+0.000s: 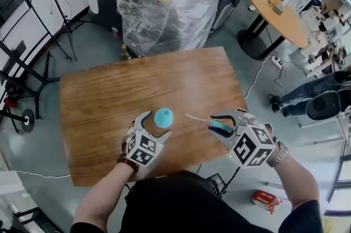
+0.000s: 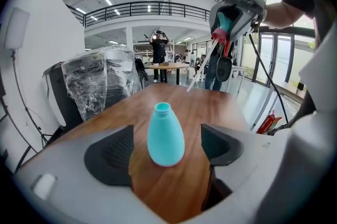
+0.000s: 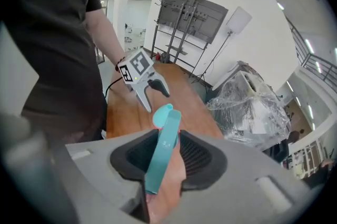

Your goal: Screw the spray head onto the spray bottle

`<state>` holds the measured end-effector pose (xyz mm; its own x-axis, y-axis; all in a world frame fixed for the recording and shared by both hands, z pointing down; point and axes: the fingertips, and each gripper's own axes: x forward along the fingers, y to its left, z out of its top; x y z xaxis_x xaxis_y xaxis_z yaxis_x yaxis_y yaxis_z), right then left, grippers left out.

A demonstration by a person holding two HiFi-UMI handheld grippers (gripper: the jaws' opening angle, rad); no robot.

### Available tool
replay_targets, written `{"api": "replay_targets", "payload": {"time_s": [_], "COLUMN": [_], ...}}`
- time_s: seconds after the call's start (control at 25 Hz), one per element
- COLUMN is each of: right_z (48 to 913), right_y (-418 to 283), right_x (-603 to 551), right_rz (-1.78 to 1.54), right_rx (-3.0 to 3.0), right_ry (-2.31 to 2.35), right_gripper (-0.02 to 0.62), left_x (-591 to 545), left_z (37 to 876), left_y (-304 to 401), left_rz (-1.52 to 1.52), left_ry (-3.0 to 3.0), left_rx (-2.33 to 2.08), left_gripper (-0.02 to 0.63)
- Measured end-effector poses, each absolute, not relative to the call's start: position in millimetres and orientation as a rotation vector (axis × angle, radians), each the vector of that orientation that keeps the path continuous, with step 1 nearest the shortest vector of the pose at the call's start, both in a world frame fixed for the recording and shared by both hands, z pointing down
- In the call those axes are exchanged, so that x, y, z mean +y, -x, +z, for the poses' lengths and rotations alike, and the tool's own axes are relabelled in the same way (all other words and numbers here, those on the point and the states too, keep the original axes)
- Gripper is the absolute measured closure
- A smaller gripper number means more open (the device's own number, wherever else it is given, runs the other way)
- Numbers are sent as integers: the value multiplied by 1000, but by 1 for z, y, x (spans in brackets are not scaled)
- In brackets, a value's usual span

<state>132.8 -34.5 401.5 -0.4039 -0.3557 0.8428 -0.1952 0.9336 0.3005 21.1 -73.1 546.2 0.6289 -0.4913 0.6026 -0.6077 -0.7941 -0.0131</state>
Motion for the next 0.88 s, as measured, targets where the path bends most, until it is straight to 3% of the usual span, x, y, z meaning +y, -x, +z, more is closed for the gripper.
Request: {"api": "replay_targets", "payload": {"time_s": [0.24, 0.6, 0.88], "right_z": [380, 360, 358], "right_y": [-124, -107, -94], "right_x": [-35, -39, -42], "right_rz": [-136, -118, -103], "right_rx": [-2031, -2051, -2055], "right_ry": [-392, -370, -345], "right_gripper": [479, 479, 479], "left_x": [-83, -92, -92], "left_z": [579, 612, 622], "left_y": [-35, -42, -42], "left_rz": [919, 1003, 1091], "left_ry": [-2679, -2700, -2722], "left_rx": [-836, -792, -747], "left_gripper": [138, 139, 202]}}
